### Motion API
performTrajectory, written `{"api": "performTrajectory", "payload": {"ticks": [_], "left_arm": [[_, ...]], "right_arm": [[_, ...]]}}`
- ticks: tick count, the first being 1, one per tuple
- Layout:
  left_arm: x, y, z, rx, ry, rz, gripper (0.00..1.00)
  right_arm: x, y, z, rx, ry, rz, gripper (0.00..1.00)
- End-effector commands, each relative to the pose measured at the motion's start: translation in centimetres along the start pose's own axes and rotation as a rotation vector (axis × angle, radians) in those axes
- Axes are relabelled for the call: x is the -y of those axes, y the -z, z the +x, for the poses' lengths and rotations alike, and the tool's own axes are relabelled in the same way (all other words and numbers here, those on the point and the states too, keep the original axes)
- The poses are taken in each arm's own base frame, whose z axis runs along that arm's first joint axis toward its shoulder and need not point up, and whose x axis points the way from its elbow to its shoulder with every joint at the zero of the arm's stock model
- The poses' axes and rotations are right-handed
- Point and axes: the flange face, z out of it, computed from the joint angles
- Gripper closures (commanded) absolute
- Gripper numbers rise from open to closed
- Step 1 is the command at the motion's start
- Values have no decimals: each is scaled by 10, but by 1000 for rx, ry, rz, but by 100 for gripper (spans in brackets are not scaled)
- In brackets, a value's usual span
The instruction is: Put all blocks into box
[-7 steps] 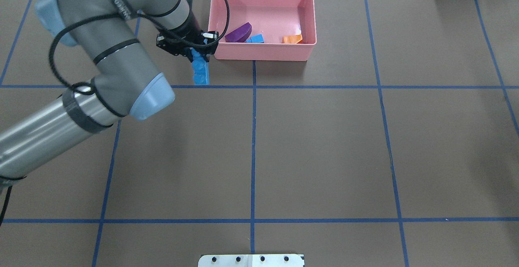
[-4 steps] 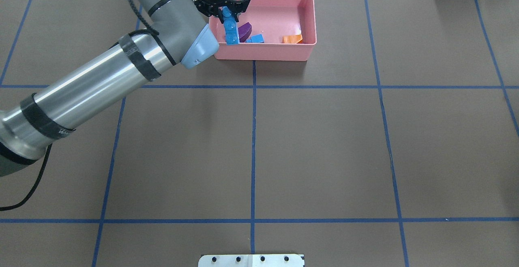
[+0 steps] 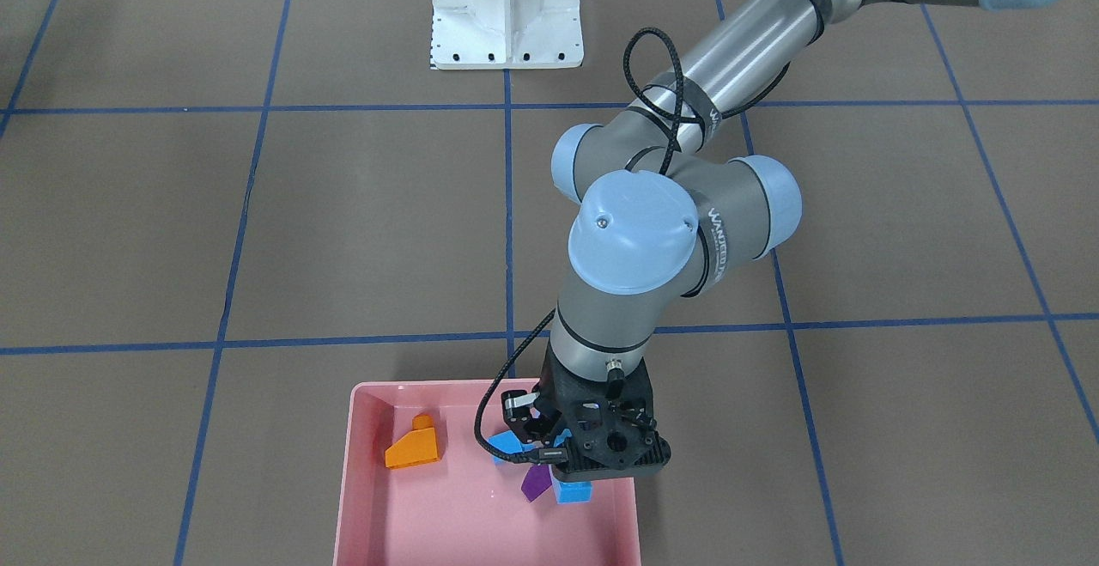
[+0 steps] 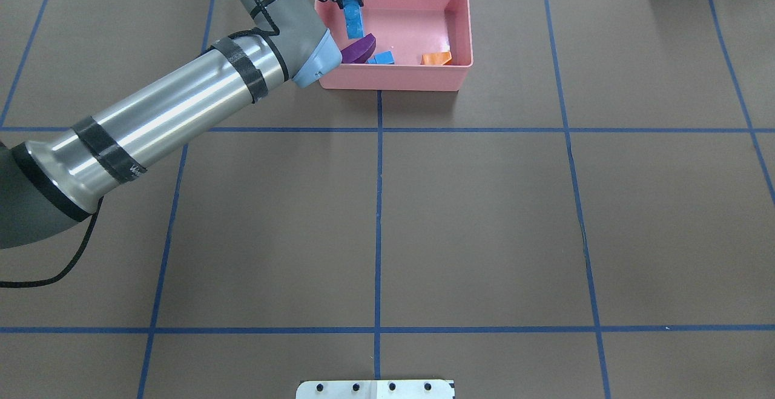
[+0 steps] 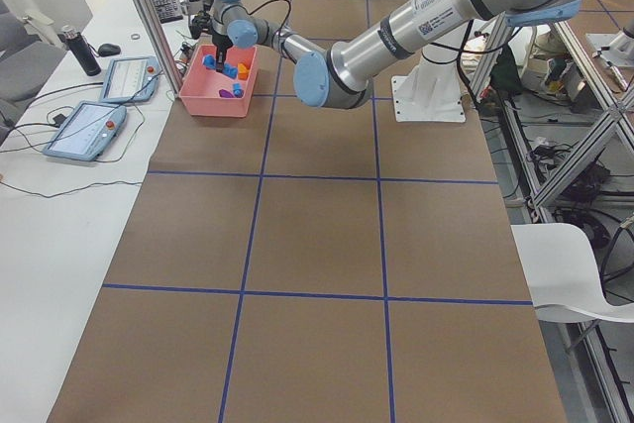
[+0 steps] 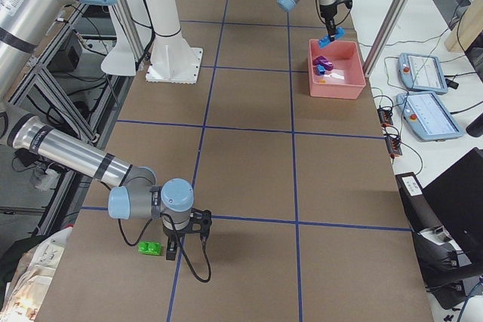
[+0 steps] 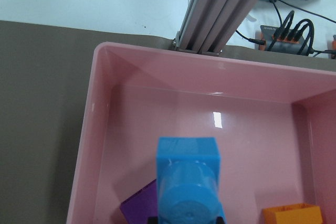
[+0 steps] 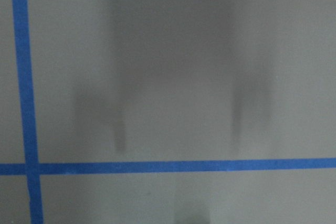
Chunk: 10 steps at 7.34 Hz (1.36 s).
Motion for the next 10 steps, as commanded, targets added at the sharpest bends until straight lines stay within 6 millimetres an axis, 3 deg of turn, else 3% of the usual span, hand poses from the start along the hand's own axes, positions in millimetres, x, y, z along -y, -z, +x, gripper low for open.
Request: {"api": "performTrajectory", "payload": {"ticks": [1, 2, 10], "left_arm": [[6, -10, -1, 2, -12, 25, 24], [7, -7, 2, 7, -15, 43, 0], [7, -1, 13, -4, -21, 50, 0]], "right_arm": [[-7, -11, 7, 40, -76, 17, 1], [-7, -12, 7, 44, -74, 20, 1], [-48, -52, 39, 114, -106, -100, 2]]}}
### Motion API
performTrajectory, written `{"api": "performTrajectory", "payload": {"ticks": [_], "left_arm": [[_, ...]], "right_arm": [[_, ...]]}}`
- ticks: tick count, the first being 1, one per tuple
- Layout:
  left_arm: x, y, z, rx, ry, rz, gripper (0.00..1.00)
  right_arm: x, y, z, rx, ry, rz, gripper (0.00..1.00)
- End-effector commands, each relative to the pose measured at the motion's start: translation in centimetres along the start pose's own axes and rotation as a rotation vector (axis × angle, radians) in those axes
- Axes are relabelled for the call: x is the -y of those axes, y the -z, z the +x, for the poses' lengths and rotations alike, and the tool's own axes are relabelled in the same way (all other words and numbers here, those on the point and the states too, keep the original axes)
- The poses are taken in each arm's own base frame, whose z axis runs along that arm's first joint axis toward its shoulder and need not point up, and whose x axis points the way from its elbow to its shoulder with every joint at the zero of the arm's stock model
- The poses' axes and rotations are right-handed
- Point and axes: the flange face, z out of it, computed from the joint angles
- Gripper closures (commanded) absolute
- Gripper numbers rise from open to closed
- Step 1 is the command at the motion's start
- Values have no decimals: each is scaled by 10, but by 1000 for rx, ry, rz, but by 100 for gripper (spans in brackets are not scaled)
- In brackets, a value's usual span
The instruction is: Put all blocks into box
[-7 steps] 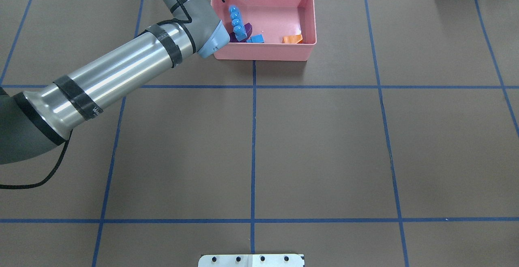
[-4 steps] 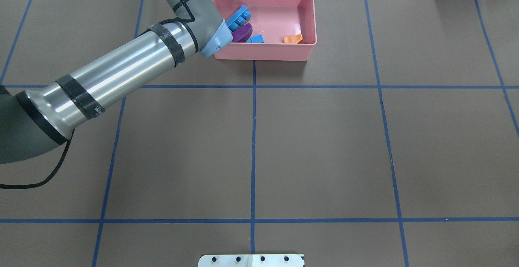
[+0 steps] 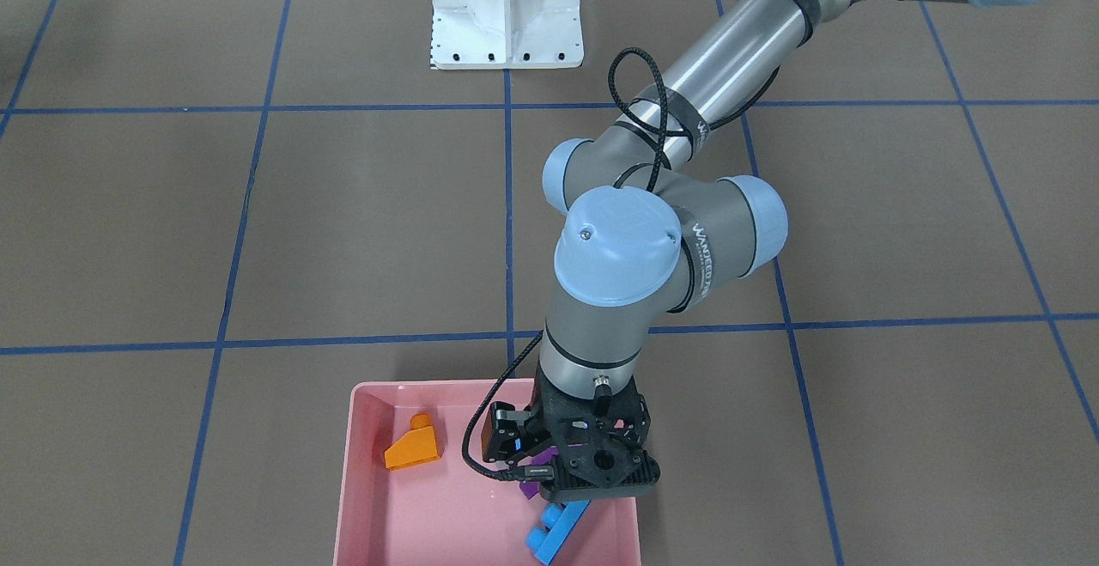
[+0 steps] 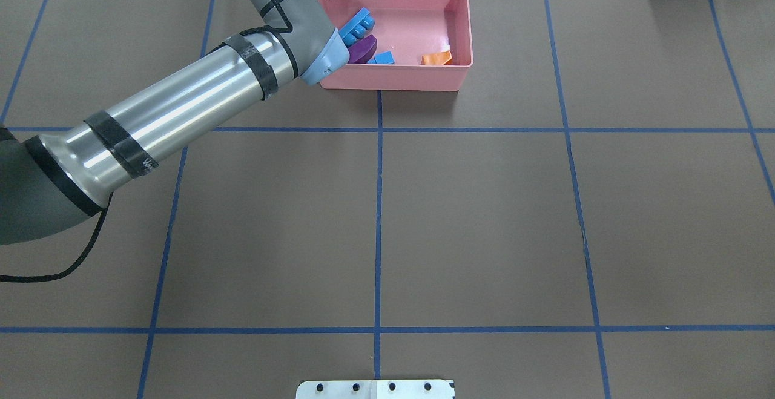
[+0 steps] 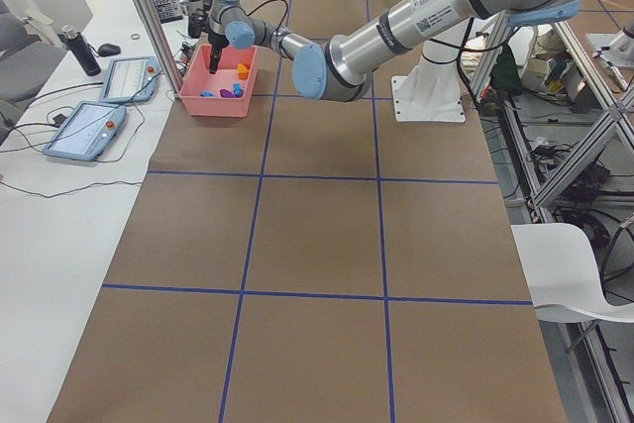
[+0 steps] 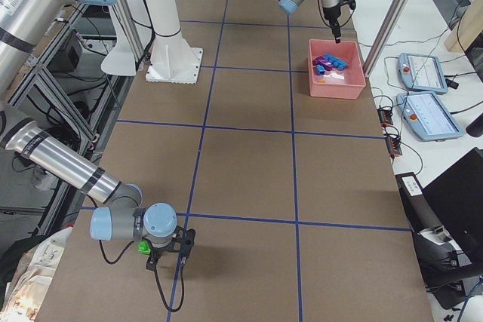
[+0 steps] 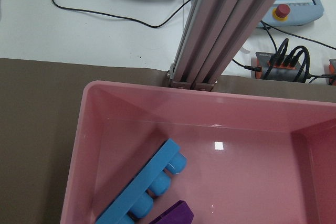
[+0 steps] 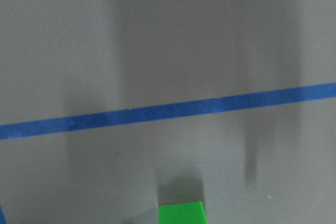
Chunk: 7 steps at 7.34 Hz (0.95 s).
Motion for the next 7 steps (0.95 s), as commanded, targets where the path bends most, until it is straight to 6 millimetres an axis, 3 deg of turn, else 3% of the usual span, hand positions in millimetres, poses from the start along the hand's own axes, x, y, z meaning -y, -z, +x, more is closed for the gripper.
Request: {"api": "performTrajectory", "payload": {"ticks": [1, 2, 4, 5, 7], "left_arm": [[0, 1, 1, -1, 0, 0, 0], [-1, 1, 3, -3, -2, 0, 0], [-2, 1, 4, -3, -3, -1, 0], [-2, 1, 4, -3, -3, -1, 0], [-1, 2, 3, -4, -1, 0, 0]], "right_arm": [[-8, -8, 7, 29, 16, -29, 4], [-8, -9, 6, 39, 17, -33, 12], [-9, -9, 6, 49, 13, -38, 95], [-10, -10, 6, 66, 10, -44, 100], [-9, -6, -3, 113, 21, -45, 100]]}}
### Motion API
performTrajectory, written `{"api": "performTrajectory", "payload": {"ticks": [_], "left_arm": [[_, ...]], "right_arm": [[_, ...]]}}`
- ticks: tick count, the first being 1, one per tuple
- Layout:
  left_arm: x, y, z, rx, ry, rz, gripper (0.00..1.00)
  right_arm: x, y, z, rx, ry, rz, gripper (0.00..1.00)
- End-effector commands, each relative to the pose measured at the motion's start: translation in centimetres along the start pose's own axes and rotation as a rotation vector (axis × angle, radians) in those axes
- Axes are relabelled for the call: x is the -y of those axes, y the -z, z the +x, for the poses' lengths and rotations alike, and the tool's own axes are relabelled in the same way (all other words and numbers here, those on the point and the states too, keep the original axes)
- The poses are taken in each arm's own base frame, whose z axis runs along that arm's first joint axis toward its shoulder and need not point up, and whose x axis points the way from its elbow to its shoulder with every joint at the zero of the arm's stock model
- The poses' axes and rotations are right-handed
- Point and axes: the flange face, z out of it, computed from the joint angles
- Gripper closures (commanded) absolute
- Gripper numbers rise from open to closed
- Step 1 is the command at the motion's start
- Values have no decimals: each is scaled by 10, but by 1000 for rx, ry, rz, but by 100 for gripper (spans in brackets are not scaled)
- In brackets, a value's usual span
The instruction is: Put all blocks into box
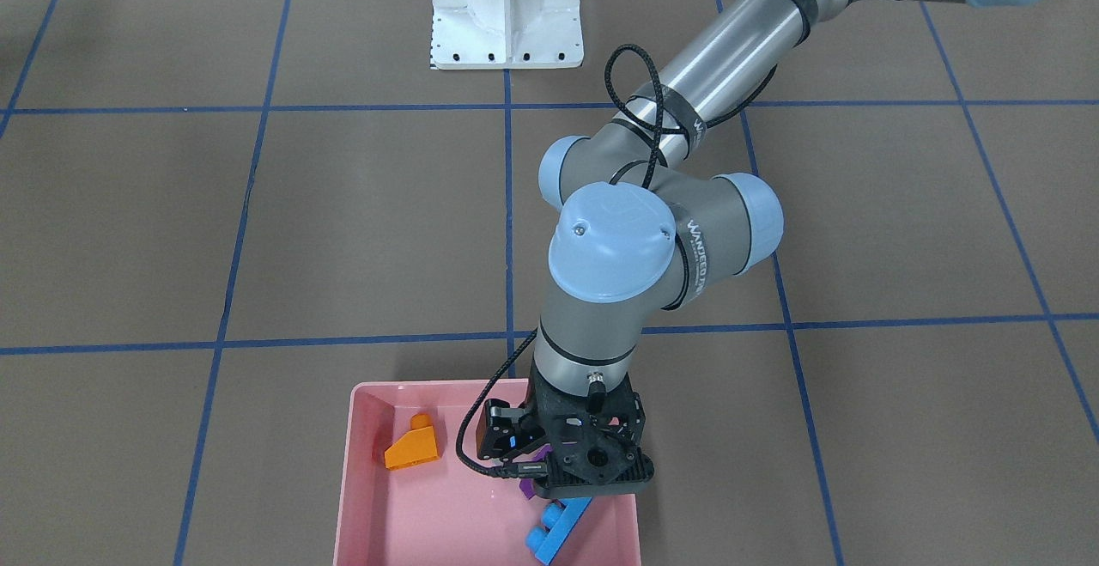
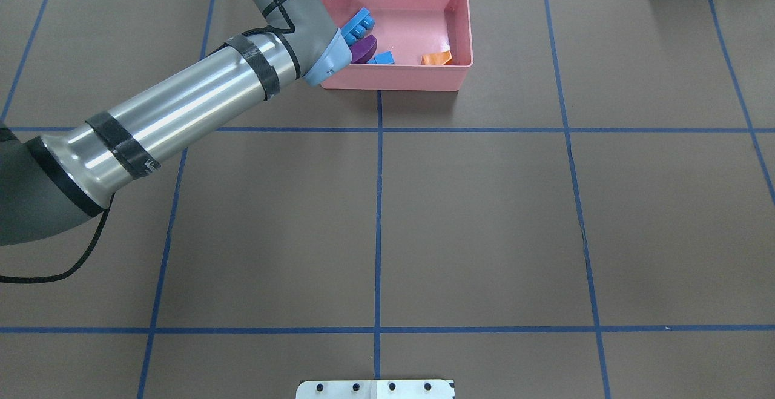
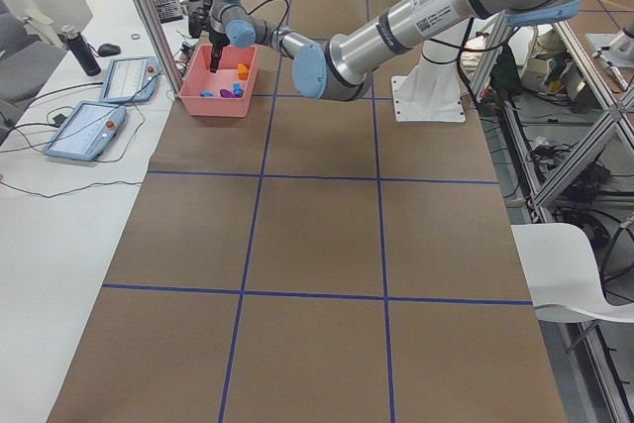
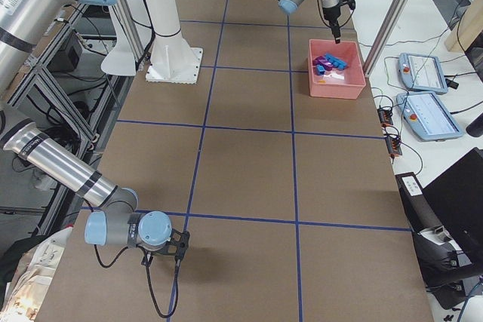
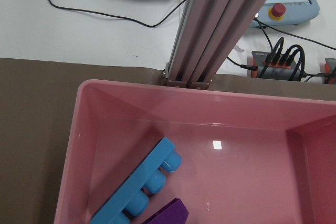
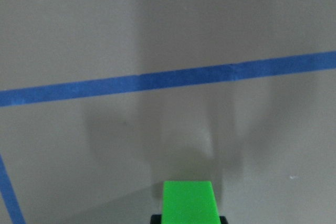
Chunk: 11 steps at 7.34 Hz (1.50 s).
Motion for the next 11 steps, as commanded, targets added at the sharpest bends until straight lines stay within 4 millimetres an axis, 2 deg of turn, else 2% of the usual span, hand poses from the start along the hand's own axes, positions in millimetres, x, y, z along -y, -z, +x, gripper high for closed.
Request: {"api": "performTrajectory", "payload": {"ticks": [1, 2, 3, 4, 5, 6, 7, 8, 9, 10, 11], "left_arm": [[5, 4, -2, -1, -1, 5, 0], [10, 20, 2, -18, -7, 4, 0], [13, 32, 0, 19, -51, -43, 0], [19, 58, -1, 66, -99, -79, 0], [21, 75, -17, 114, -140, -106, 0], [24, 93, -41, 149, -193, -121, 0], [32, 108, -90, 153, -229, -167, 0], [51, 124, -164, 121, -271, -200, 0], [58, 131, -239, 109, -315, -224, 0], [67, 140, -289, 121, -357, -230, 0], [72, 147, -350, 145, -405, -238, 0]], "right_arm": [[9, 12, -24, 88, 34, 11, 100], [26, 36, -58, 103, 78, 55, 100], [60, 66, -101, 117, 98, 98, 100], [111, 102, -148, 134, 88, 148, 100], [174, 140, -201, 148, 64, 182, 100], [232, 180, -260, 152, 50, 194, 100], [281, 222, -323, 150, 49, 192, 100], [319, 264, -393, 150, 59, 194, 100], [342, 283, -484, 157, 27, 184, 100], [340, 290, -573, 161, -37, 192, 100], [333, 287, -658, 143, -87, 216, 100]]}}
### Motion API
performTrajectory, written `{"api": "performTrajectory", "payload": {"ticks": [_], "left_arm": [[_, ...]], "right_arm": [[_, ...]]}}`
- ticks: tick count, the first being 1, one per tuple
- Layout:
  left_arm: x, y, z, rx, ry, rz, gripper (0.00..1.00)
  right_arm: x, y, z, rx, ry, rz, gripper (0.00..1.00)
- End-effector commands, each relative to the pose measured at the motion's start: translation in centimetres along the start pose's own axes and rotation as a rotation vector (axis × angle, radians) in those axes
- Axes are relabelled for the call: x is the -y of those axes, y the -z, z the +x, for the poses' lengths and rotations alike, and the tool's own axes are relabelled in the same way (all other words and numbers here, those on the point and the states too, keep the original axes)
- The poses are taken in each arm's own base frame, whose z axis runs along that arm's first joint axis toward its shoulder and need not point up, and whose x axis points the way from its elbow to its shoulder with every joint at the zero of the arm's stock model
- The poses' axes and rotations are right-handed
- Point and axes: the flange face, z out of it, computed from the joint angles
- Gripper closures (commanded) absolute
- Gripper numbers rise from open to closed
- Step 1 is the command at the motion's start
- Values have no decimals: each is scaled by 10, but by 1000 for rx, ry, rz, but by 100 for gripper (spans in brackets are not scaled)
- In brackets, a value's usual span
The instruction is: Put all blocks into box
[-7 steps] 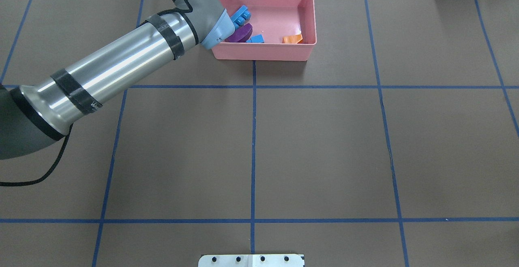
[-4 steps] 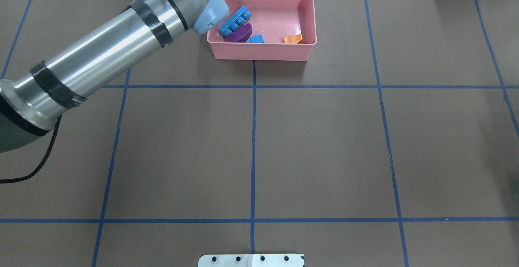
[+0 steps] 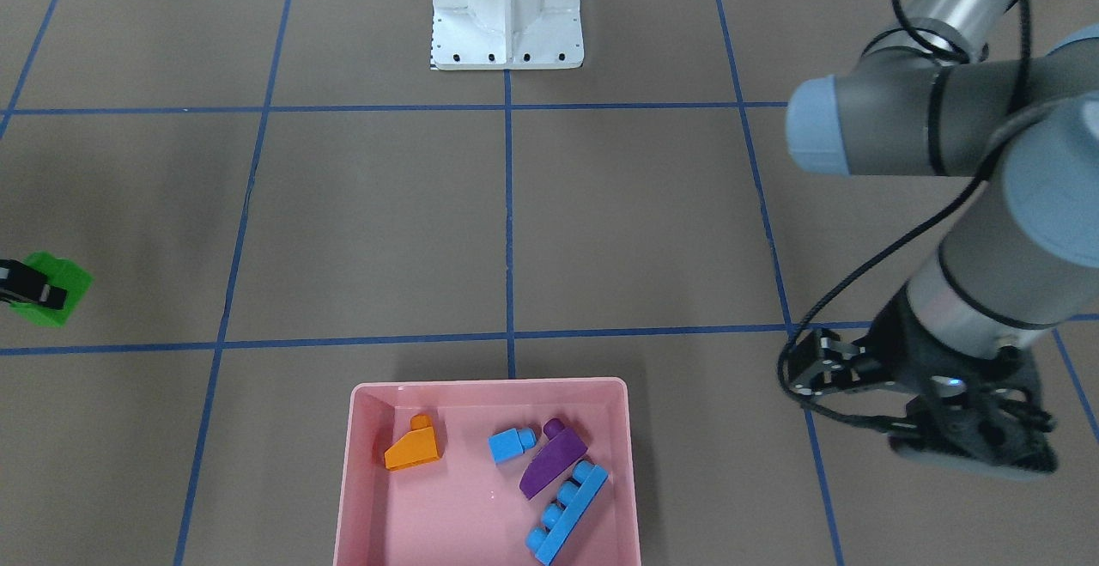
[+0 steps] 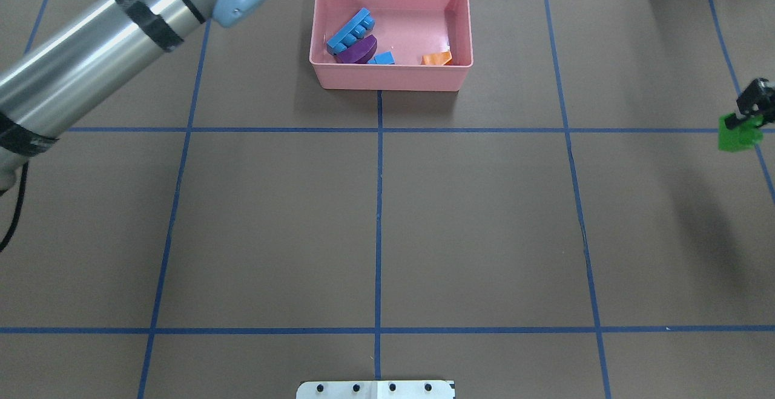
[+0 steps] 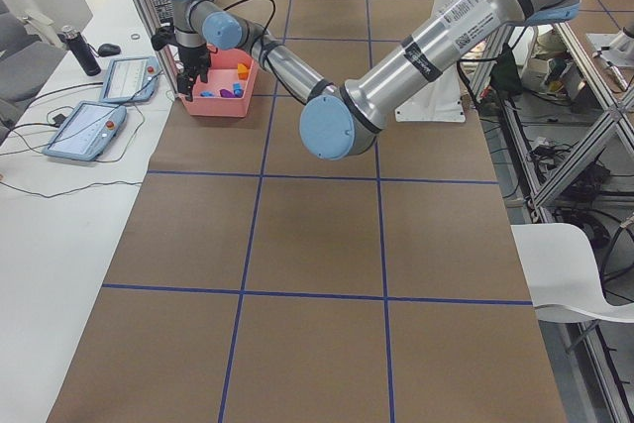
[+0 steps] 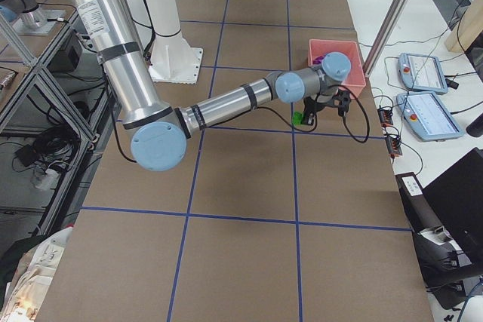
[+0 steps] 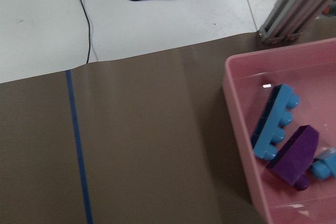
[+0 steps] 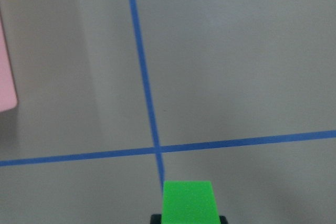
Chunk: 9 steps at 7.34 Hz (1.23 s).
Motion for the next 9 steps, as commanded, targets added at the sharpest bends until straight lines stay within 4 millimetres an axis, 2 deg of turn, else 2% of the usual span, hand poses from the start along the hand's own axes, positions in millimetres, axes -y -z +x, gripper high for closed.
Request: {"api": "performTrajectory", "payload": {"ticks": [1, 2, 3, 4, 5, 6, 7, 9], "left_arm": [[-38, 3, -127, 13, -98, -26, 0], [-57, 1, -172, 3, -115, -41, 0], [-75, 0, -211, 17, -138, -50, 0], [-89, -2, -236, 24, -161, -60, 0], [-93, -1, -244, 27, -160, -59, 0], [-109, -8, -263, 28, -145, -71, 0], [-118, -14, -272, 23, -178, -83, 0], [-121, -14, -276, 10, -175, -84, 0]], "right_arm": [[-14, -26, -204, -37, -93, 85, 100], [0, -40, -274, -38, -143, 118, 100], [15, -69, -321, -2, -177, 201, 100], [32, -100, -342, 63, -228, 290, 100], [42, -114, -362, 64, -232, 310, 100], [36, -121, -386, 56, -221, 319, 100], [18, -133, -408, 56, -197, 333, 100], [11, -130, -421, 66, -192, 339, 1]]}}
